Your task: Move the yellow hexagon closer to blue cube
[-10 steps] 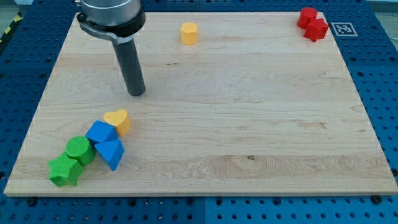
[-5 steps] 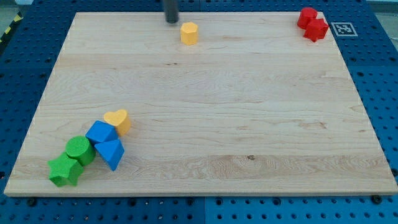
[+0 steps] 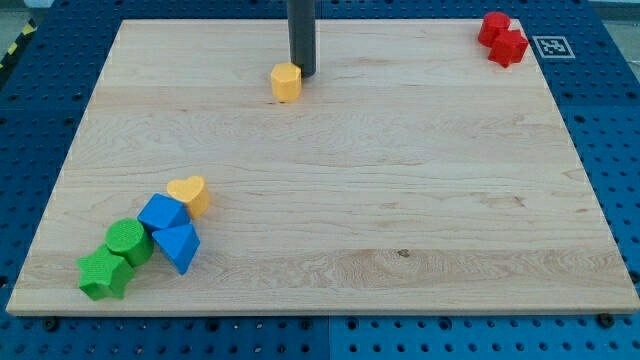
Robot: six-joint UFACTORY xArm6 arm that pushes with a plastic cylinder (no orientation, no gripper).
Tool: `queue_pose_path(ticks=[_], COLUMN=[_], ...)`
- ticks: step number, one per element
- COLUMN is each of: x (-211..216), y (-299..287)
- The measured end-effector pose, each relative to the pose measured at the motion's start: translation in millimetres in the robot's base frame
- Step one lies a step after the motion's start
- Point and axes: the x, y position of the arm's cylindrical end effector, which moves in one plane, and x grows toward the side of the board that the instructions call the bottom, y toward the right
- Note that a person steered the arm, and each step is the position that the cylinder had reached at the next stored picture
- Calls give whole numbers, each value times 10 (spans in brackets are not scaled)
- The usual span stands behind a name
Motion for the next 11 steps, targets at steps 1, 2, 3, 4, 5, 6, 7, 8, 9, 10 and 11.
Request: queue_pose_path(ticks=[1,2,3,4,5,6,7,8,9,10,11], x=[336,594,504,404,307,73,-96,-57,132,356,509], y=[-14,-91,-105,-107,-235,-436,-572,-677,-791,-806,-797])
